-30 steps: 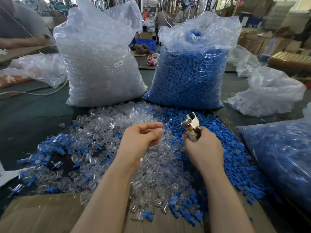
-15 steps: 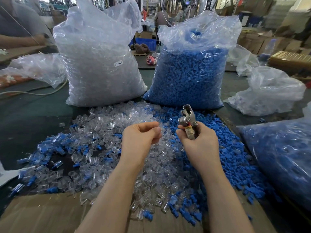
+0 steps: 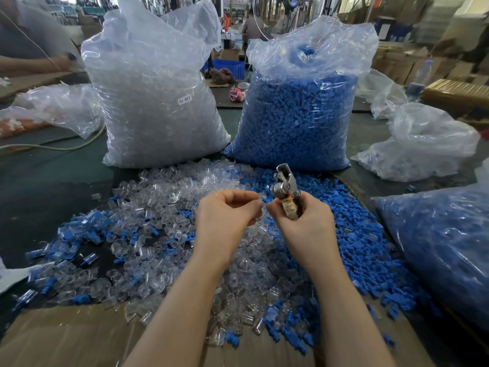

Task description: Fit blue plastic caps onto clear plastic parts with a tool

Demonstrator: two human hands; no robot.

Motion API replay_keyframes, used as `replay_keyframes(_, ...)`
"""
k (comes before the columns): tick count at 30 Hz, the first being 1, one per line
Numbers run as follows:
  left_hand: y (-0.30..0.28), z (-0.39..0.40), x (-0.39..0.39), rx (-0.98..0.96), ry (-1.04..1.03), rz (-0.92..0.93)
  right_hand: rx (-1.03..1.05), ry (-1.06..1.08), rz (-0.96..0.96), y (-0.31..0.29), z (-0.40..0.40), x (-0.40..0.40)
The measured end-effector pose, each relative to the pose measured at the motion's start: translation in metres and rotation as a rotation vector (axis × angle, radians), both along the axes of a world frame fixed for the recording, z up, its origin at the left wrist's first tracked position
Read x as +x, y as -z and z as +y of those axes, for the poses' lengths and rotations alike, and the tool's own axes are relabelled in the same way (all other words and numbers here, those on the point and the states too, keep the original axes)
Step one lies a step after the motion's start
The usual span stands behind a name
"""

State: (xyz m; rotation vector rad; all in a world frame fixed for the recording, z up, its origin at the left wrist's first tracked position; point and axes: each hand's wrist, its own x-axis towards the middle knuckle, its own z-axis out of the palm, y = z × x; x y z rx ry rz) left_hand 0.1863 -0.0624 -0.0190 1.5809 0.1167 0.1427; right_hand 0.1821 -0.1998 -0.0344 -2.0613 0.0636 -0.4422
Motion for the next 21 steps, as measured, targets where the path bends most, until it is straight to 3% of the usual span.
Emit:
replay_keyframes(11,0.0010,-0.0053,-0.0019,0.337,-0.028,-0.207,0.004,0.019,0.055,-0.0014,0.0008,0.0028)
replay_keyframes(21,0.0025,-0.0068,-0.0024,0.322,-0.043,-0.240,0.191,-0.068,0.076,-0.0036,-0.0002,-0.0002)
